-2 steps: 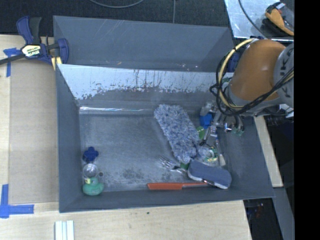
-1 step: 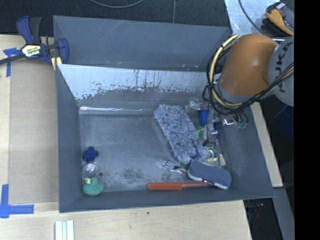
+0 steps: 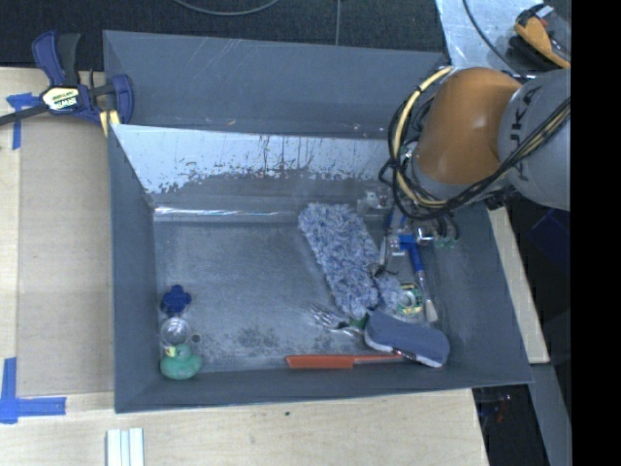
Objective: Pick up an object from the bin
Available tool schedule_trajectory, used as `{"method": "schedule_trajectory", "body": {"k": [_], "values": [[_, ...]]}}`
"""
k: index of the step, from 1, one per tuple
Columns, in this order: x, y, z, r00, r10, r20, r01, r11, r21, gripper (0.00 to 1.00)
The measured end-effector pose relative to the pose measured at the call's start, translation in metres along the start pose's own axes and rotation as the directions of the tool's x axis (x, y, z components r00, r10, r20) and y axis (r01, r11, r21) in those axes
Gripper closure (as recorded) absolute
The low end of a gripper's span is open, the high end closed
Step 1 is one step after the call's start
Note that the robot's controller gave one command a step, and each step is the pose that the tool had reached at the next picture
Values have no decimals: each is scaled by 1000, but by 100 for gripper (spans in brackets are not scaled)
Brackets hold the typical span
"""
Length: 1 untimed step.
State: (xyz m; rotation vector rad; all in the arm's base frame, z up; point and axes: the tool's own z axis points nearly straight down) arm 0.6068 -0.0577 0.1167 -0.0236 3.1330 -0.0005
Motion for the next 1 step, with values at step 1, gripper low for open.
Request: {"method": "schedule_trajectory", "body": {"k": [1], "values": [[-8,-5,31,789,-615,3,615,789,5,0]]}}
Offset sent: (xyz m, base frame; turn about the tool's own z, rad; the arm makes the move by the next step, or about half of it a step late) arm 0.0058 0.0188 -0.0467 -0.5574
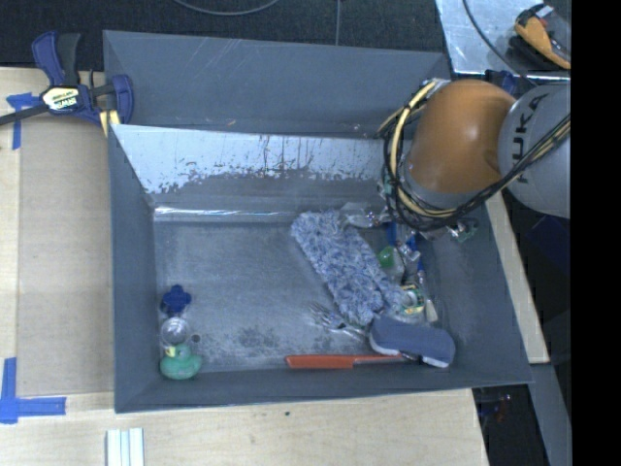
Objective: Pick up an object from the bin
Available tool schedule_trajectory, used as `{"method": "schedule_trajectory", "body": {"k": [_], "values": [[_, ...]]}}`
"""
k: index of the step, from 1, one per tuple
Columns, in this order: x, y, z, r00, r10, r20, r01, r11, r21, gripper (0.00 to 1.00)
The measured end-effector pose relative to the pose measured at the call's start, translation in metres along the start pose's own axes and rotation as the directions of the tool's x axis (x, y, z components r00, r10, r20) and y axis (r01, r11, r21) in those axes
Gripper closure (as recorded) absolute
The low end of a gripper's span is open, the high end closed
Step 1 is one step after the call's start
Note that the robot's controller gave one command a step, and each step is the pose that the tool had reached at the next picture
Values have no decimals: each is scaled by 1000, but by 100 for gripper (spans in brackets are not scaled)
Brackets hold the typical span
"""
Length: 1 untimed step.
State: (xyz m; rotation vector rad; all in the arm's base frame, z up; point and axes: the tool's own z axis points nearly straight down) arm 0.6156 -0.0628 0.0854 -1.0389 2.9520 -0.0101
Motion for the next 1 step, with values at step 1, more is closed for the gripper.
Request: {"method": "schedule_trajectory", "body": {"k": [1], "values": [[-14,17,11,994,106,4,-106,994,2,100]]}}
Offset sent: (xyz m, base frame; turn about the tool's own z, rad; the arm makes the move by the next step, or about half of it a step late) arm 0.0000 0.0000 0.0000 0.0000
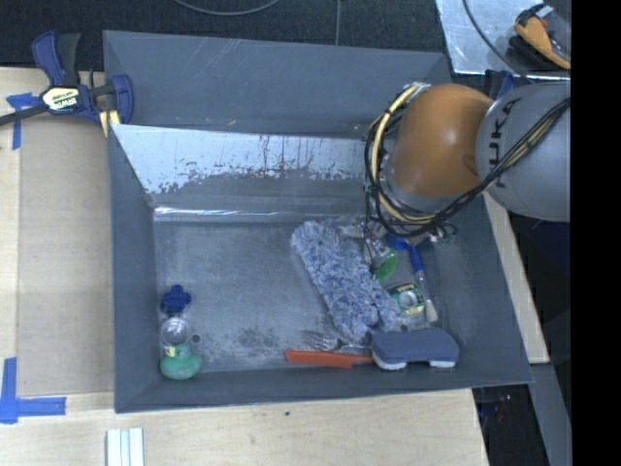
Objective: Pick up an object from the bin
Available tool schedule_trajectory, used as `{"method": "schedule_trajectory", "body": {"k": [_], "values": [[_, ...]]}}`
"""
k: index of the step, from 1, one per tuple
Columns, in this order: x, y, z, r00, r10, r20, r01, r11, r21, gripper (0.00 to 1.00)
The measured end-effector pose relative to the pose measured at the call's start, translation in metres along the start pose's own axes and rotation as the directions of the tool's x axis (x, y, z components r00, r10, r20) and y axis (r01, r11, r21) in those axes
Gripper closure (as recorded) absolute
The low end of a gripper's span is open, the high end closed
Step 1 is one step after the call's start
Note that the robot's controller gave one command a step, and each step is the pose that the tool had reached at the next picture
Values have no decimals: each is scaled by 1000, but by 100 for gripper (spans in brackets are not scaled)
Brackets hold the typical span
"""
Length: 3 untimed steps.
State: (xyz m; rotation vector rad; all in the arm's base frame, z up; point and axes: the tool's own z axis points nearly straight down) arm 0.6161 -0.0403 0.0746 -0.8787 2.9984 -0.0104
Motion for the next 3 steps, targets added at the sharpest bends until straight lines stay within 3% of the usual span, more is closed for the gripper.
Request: {"method": "schedule_trajectory", "body": {"k": [3], "values": [[-1,0,-31,1000,2,4,-2,1000,1,100]]}}
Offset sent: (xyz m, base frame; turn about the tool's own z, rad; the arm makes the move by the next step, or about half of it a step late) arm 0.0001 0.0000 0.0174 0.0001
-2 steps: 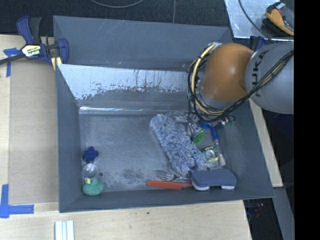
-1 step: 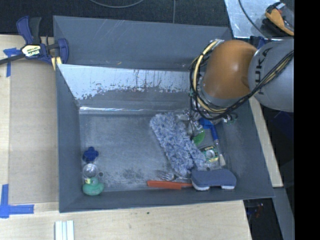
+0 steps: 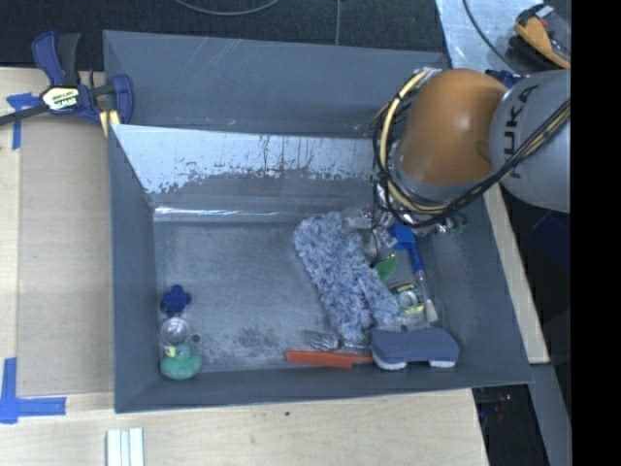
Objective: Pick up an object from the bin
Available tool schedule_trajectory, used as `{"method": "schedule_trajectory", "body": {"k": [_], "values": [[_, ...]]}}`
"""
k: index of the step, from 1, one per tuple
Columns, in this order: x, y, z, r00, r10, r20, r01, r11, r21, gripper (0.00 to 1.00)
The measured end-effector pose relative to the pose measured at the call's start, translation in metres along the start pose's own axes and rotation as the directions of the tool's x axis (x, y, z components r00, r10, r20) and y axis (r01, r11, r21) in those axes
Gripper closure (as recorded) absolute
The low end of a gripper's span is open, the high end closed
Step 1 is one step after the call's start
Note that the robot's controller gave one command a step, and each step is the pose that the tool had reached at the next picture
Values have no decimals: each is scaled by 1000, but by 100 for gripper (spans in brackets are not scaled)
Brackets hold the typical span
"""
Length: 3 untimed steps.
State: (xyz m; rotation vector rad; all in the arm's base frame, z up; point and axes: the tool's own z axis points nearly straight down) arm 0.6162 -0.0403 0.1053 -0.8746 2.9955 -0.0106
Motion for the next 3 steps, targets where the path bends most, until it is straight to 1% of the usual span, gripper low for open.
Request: {"method": "schedule_trajectory", "body": {"k": [1,3], "values": [[-1,0,-22,1000,1,1,-1,1000,0,100],[-2,-2,-51,1000,3,6,-3,1000,3,100]]}}
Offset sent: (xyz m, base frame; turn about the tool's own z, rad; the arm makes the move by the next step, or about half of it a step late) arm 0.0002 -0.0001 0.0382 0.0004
